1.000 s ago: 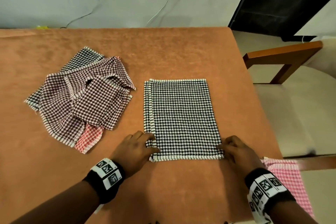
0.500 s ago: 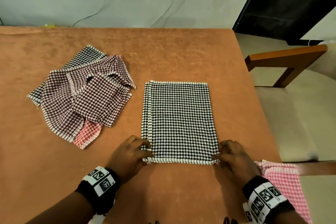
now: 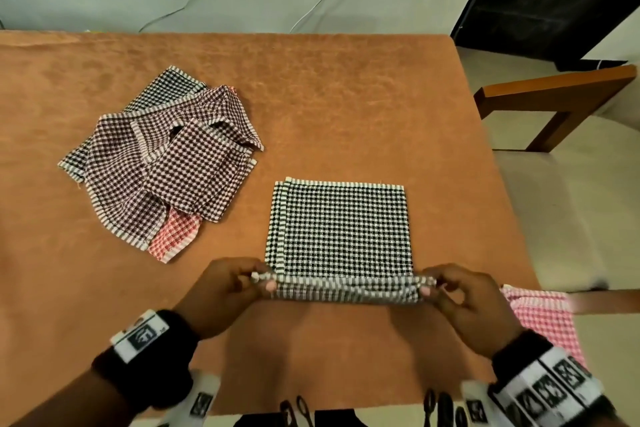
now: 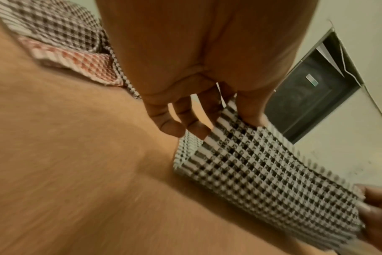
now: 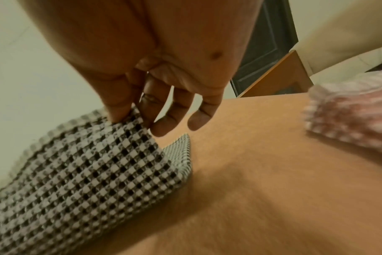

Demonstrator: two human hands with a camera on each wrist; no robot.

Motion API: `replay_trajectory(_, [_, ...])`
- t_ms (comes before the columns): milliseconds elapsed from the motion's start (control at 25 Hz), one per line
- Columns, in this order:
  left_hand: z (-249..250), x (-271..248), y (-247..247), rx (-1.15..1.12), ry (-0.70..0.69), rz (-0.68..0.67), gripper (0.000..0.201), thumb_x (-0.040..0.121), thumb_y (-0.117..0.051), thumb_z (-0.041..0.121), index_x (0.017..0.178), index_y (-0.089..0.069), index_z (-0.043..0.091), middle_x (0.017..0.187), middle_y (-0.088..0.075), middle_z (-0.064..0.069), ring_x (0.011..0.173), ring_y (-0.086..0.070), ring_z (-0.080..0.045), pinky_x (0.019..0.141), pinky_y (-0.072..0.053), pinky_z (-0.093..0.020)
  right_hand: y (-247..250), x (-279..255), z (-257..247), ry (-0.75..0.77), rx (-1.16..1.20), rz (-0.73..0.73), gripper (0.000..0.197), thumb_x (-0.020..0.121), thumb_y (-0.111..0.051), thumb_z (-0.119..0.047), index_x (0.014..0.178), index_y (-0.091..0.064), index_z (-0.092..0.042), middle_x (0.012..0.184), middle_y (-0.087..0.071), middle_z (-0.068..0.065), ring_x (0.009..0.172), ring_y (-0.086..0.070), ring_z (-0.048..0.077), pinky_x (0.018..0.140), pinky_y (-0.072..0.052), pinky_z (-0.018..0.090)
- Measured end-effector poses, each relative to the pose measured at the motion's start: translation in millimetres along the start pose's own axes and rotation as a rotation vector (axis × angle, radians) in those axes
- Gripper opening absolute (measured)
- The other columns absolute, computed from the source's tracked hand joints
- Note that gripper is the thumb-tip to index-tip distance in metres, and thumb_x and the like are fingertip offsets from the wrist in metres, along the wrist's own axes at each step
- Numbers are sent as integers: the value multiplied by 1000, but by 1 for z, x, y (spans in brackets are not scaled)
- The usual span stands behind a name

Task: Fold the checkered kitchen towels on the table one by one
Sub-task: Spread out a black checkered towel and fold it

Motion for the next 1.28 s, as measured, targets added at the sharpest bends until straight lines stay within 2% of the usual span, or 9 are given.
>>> replay_trajectory(200, [3, 90, 24, 32, 92, 73, 6, 90, -71, 18, 86, -73, 14, 75, -74, 7, 68, -64, 3, 64, -46, -12, 1, 90, 16, -235, 54, 165, 22, 88, -69, -9, 80, -68, -30, 79, -73, -5, 77, -68, 19, 78, -56, 41])
replay_trajectory(320, [-8, 132, 36, 196, 132, 88, 15, 91, -70, 28, 86, -74, 14, 63, -67, 12, 59, -58, 1, 60, -42, -20, -5, 127, 25, -345, -9, 188, 5, 89, -69, -15, 88, -71, -20, 82, -72, -1, 82, -69, 21, 84, -56, 38])
replay_trajectory(520, [-19, 170, 43, 288, 209, 140, 20, 90, -70, 34, 86, -72, 15, 69, -63, 6, 65, -59, -13, 67, -41, -26, -6, 164, 36, -433, -188, 192, 18, 89, -70, -22, 102, -73, -11, 86, -71, 4, 86, -66, 22, 83, -51, 28])
replay_trajectory(720, [-20, 187, 42, 479, 256, 141, 29, 88, -70, 41, 95, -71, 12, 89, -67, -8, 88, -64, -26, 73, -47, -32, -6, 182, 37, -499, -269, 160, 18, 88, -71, -25, 101, -72, -13, 81, -68, 3, 85, -65, 23, 75, -45, 23])
replay_trajectory(840, [-4, 176, 38, 655, 164, 226, 46, 85, -69, 46, 122, -59, 20, 115, -63, -7, 110, -59, -27, 91, -49, -38, -4, 175, 16, -412, -420, 168, 34, 88, -66, -27, 121, -63, -18, 111, -69, 8, 104, -63, 29, 88, -52, 34])
replay_trajectory(920, [15, 157, 15, 732, -20, 210, 69, 85, -55, 62, 141, -41, 24, 140, -49, -10, 132, -44, -31, 108, -40, -47, -20, 158, -3, -305, -514, 81, 54, 89, -60, -37, 139, -44, -23, 141, -50, 11, 128, -46, 32, 102, -45, 42])
replay_trajectory(1000, [29, 138, -25, 710, -89, -16, 90, 84, -30, 78, 156, -12, 26, 163, -15, -10, 151, -12, -30, 121, -17, -53, -53, 139, -24, -263, -555, -119, 73, 90, -51, -52, 151, -18, -30, 162, -12, 8, 147, -14, 33, 115, -27, 52])
replay_trajectory(1120, [21, 128, -68, 823, -95, -265, 97, 76, -2, 87, 149, 29, 31, 162, 26, -1, 150, 24, -25, 121, 6, -56, -102, 125, -33, -223, -728, -372, 84, 91, -40, -59, 154, 8, -30, 160, 26, 0, 146, 23, 29, 117, 1, 59])
replay_trajectory(1280, [-4, 136, -67, 890, -43, -219, 100, 70, 12, 87, 150, 25, 28, 164, 23, -2, 150, 22, -25, 118, 14, -53, -114, 135, -19, -235, -750, -335, 77, 93, -21, -67, 152, 14, -32, 156, 34, -5, 144, 30, 25, 115, 10, 59])
Point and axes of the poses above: each hand's wrist, its own x-axis towards the middle knuckle, its own y-axis out of the back of the hand, z = x × y, the point moved 3 cm from there along x, towards the middle knuckle
